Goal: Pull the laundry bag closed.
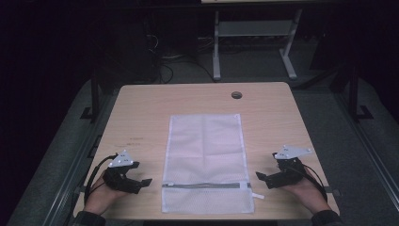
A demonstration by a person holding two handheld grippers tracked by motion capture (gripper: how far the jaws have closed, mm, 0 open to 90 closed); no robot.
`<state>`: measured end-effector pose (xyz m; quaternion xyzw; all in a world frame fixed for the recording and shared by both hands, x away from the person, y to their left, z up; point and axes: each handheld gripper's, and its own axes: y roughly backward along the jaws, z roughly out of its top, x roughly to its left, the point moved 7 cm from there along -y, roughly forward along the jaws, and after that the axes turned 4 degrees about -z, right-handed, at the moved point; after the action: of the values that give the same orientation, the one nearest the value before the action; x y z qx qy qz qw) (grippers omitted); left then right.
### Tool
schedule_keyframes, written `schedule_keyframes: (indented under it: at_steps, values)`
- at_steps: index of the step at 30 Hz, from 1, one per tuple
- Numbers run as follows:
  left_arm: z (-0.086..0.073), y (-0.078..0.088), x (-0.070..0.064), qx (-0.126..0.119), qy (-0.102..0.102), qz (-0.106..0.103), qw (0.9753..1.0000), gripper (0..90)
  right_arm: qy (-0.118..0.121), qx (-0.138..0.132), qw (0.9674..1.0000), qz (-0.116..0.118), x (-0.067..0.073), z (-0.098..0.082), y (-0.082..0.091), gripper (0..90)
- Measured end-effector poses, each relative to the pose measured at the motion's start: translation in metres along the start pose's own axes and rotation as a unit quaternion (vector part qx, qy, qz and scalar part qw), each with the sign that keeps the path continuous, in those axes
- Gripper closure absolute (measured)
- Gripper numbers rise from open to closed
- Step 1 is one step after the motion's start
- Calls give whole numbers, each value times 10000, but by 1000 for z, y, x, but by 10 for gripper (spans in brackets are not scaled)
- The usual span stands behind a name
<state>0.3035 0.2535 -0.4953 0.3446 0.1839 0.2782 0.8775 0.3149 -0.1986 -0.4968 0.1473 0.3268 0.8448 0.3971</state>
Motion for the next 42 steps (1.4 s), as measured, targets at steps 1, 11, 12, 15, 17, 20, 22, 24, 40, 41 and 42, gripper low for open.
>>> schedule_keyframes:
  at_steps: [1, 11, 12, 15, 17, 20, 22, 24, 40, 41, 42]
  values:
    - [1, 0, -1, -3, 2, -21, 10000, 130, 6, 9, 10000, 1, 0, 0, 0, 17]
    - [3, 0, -9, 16, -40, -138, 9999, 134, 145, 0, 9998, 141, 8, 5, 3, 29]
    - [4, 0, -9, 23, -47, -146, 9999, 135, 164, 2, 9997, 175, 10, 6, 3, 31]
    - [4, 1, -9, 20, -47, -169, 9998, 135, 219, 6, 9994, 258, 14, 8, 3, 44]
    - [4, 1, -10, 24, -33, -196, 9998, 135, 283, 1, 9991, 320, 19, 10, 2, 59]
    - [4, 1, -10, 47, -42, -216, 9997, 135, 307, 7, 9985, 461, 26, 13, 2, 95]
    - [4, 1, -11, 51, -33, -225, 9997, 135, 301, -8, 9980, 547, 30, 16, 2, 117]
    - [4, 1, -12, 44, -25, -249, 9997, 135, 333, -37, 9970, 695, 37, 21, 1, 137]
    - [3, 2, -15, 74, -74, -335, 9994, 136, 540, -30, 9909, 1233, 71, 39, -10, 153]
    - [3, 1, -15, 75, -84, -341, 9994, 136, 562, -35, 9906, 1244, 73, 39, -11, 154]
    - [3, 1, -15, 78, -85, -346, 9993, 136, 569, -21, 9905, 1254, 74, 40, -12, 156]
